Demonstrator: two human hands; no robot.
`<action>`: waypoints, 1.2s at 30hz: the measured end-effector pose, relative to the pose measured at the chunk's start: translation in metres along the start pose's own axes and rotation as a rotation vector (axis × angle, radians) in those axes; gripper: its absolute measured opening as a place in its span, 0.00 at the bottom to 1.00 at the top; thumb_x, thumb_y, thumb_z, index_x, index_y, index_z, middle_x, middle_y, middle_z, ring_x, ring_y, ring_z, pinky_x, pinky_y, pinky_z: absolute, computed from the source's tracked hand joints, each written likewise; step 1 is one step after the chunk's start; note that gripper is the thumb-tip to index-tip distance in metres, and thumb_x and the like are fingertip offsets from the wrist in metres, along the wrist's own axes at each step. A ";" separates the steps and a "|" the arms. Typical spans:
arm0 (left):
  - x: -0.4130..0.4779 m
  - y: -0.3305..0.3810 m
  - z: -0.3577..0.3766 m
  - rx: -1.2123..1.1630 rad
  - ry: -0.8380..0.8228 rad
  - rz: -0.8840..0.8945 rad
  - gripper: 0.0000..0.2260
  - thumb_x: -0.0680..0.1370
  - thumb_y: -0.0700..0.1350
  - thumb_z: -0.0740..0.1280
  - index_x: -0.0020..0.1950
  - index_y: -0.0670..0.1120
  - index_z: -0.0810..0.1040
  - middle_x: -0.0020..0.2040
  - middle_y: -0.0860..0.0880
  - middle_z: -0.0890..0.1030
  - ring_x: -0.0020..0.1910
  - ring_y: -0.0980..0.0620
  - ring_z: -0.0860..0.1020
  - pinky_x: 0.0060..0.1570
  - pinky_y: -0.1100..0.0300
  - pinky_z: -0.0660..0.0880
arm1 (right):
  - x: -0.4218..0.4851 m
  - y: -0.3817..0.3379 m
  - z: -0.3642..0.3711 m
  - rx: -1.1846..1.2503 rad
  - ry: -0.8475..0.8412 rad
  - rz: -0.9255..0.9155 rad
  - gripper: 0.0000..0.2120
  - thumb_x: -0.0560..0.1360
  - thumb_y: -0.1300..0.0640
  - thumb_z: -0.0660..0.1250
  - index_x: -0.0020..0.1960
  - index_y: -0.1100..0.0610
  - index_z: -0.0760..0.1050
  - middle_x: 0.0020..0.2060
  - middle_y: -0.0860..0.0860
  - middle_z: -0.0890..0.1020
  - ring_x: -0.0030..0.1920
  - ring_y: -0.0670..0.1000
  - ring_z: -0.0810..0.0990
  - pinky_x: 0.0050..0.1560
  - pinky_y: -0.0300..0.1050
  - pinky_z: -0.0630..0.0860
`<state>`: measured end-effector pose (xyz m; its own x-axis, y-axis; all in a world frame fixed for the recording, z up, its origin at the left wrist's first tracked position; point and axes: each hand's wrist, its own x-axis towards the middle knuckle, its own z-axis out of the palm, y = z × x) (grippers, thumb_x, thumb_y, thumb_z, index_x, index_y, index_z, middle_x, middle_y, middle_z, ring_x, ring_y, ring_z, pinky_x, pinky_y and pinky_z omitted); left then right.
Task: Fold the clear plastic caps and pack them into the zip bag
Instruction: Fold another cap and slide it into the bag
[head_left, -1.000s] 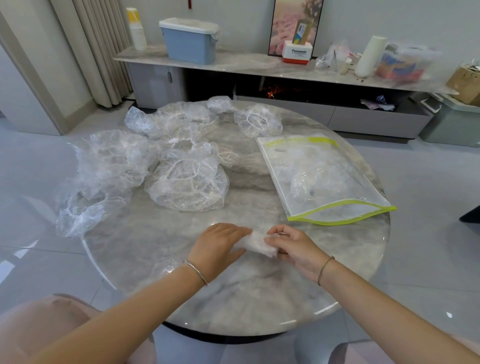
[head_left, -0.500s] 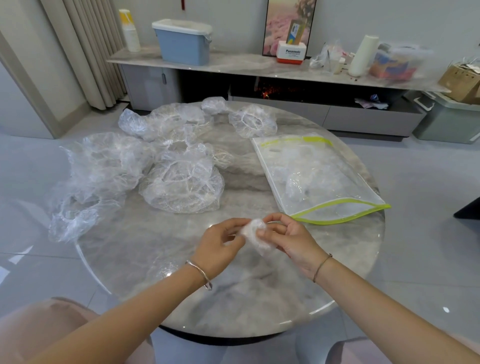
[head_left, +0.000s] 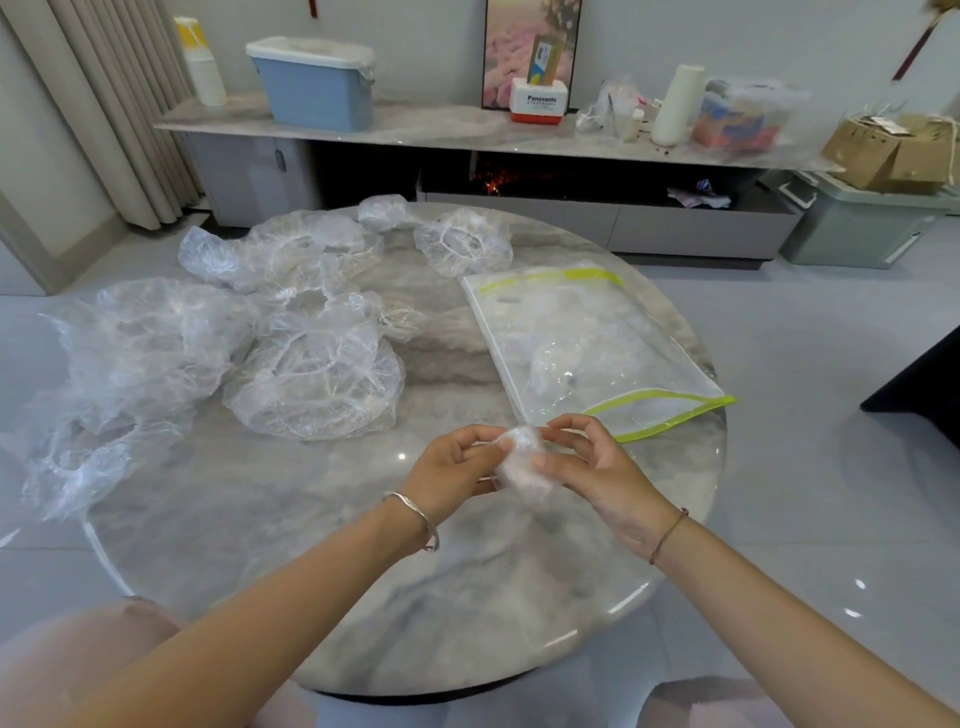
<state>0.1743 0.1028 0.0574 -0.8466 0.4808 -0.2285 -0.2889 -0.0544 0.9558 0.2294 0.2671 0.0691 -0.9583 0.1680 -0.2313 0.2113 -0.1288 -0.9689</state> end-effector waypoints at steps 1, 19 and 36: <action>0.004 0.000 0.006 -0.019 -0.005 -0.012 0.05 0.77 0.42 0.66 0.50 0.43 0.79 0.39 0.49 0.82 0.40 0.54 0.80 0.45 0.61 0.79 | -0.002 -0.003 -0.007 0.019 -0.006 0.006 0.17 0.71 0.67 0.71 0.54 0.55 0.69 0.57 0.54 0.79 0.47 0.47 0.81 0.45 0.37 0.77; 0.084 -0.053 0.041 1.304 0.004 0.716 0.39 0.74 0.44 0.66 0.74 0.62 0.42 0.77 0.52 0.53 0.75 0.48 0.56 0.72 0.57 0.50 | 0.015 0.032 -0.133 -1.477 0.021 -0.688 0.21 0.75 0.61 0.57 0.67 0.58 0.73 0.68 0.48 0.72 0.67 0.46 0.67 0.68 0.34 0.59; 0.120 -0.059 0.016 1.239 0.107 0.751 0.26 0.67 0.32 0.62 0.64 0.45 0.75 0.61 0.48 0.79 0.63 0.44 0.74 0.48 0.58 0.78 | 0.169 0.033 -0.065 -1.826 -0.304 -0.557 0.42 0.68 0.27 0.38 0.77 0.45 0.39 0.73 0.39 0.31 0.71 0.57 0.24 0.69 0.65 0.30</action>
<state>0.0967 0.1776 -0.0233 -0.6658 0.6105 0.4289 0.7461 0.5434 0.3848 0.0873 0.3549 -0.0077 -0.9323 -0.3514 -0.0860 -0.3602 0.9238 0.1297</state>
